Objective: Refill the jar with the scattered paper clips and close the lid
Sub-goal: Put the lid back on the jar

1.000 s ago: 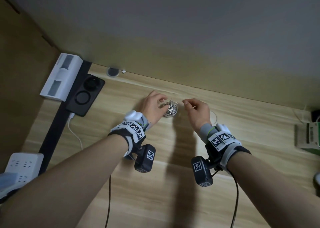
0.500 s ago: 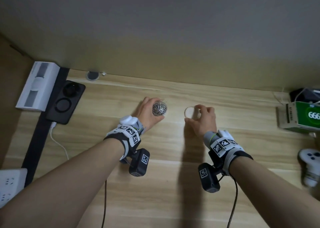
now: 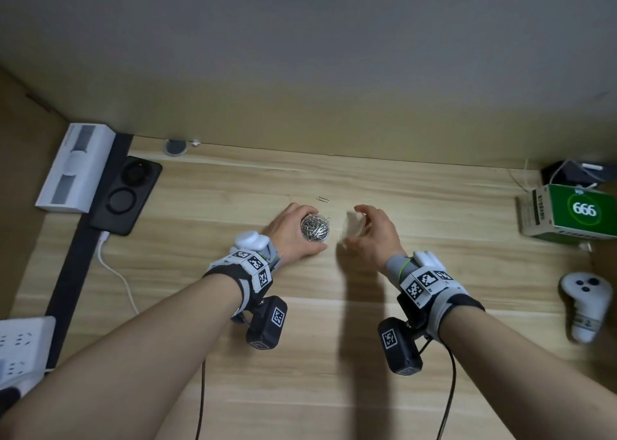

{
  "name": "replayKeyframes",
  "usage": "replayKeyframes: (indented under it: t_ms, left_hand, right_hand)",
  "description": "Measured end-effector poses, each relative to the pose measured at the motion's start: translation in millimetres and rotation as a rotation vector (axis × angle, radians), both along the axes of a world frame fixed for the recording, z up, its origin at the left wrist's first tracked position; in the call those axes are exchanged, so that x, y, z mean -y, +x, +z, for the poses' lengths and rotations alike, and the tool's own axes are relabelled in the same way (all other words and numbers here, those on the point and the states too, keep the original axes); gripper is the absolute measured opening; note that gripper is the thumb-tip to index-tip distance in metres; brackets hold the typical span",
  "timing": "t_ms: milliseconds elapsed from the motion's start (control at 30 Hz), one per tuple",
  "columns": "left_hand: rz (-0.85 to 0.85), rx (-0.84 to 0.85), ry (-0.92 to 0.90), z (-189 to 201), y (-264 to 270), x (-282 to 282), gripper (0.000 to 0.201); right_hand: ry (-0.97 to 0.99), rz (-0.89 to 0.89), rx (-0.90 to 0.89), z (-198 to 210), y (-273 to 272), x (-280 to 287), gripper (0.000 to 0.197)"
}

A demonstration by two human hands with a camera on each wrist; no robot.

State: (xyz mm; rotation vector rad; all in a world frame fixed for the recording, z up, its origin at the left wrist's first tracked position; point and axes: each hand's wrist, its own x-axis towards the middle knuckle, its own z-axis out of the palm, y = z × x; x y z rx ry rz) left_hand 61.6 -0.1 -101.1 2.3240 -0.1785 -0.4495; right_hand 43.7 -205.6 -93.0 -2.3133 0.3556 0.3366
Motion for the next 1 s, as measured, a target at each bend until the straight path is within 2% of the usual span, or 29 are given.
replayKeyframes:
  t_ms: [133,233,300,467,600,667,767,900,1000]
  left_hand:
    - [0.046,-0.010,0.010,16,6,2,0.036]
    - [0.085,0.048,0.017,22,22,2,0.021]
    - [0.075,0.068,0.029,18,38,3,0.017]
    - [-0.017,0.046,0.064,4,74,9,0.018]
    - [-0.101,0.029,0.100,-3,91,16,0.023]
    - [-0.149,0.036,0.134,-6,93,20,0.019]
    - [-0.127,0.057,0.160,-10,92,20,0.010]
    - [-0.147,0.045,0.236,-7,86,22,0.012]
    - [-0.143,0.026,0.193,-3,82,19,0.011]
  right_hand:
    - [0.050,-0.023,-0.039,-12,-5,6,0.072]
    - [0.039,-0.034,0.001,-21,-4,4,0.069]
    - [-0.038,-0.029,0.048,-27,-3,1,0.066]
    - [-0.144,-0.029,0.142,-34,0,-2,0.064]
    - [-0.194,0.002,0.142,-37,6,1,0.062]
    - [-0.204,0.008,0.134,-37,7,2,0.061]
    - [-0.207,0.007,0.122,-37,7,1,0.061]
    - [-0.191,0.005,0.112,-36,7,1,0.060]
    - [-0.140,-0.015,0.106,-37,5,2,0.061]
